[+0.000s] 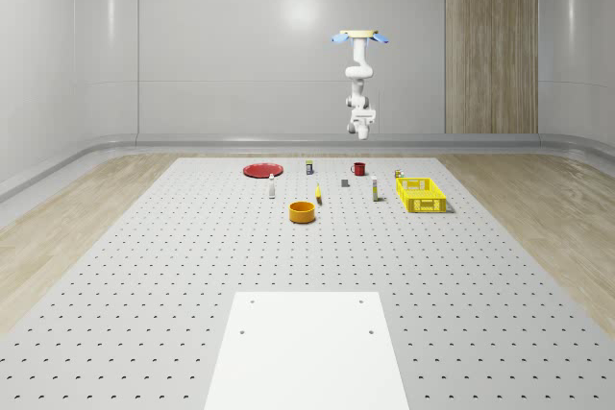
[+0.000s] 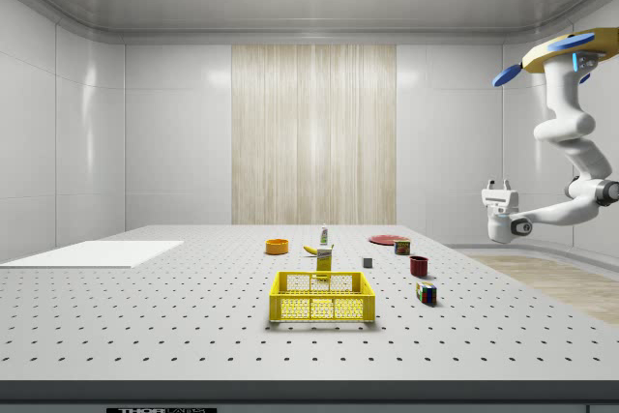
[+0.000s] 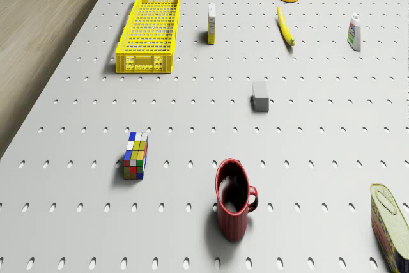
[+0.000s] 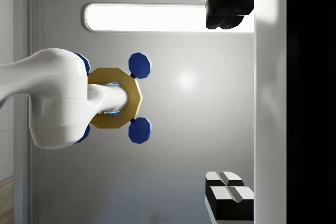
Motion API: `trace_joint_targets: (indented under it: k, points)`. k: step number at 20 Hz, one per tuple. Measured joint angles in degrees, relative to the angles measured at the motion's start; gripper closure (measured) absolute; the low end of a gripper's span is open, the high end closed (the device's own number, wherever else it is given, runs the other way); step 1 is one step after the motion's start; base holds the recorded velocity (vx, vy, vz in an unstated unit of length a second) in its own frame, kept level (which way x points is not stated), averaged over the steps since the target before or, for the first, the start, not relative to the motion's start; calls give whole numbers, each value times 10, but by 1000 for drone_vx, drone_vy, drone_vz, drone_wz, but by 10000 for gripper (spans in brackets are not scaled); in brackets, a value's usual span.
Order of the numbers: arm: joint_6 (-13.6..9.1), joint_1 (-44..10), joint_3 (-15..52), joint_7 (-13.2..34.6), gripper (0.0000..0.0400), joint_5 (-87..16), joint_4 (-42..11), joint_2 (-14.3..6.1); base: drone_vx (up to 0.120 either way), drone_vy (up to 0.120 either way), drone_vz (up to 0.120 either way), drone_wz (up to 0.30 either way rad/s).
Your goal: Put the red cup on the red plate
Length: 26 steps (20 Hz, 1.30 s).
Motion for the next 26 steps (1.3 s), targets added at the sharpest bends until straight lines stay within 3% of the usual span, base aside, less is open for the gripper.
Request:
trace_joint_targets:
  k: [7, 26]
  points:
    - [3, 0, 0, 0, 0, 0, -1, -2, 80, -120, 0, 0]
    - [11, -4, 10, 1, 0, -13, -7, -7, 109, 0, 0, 0]
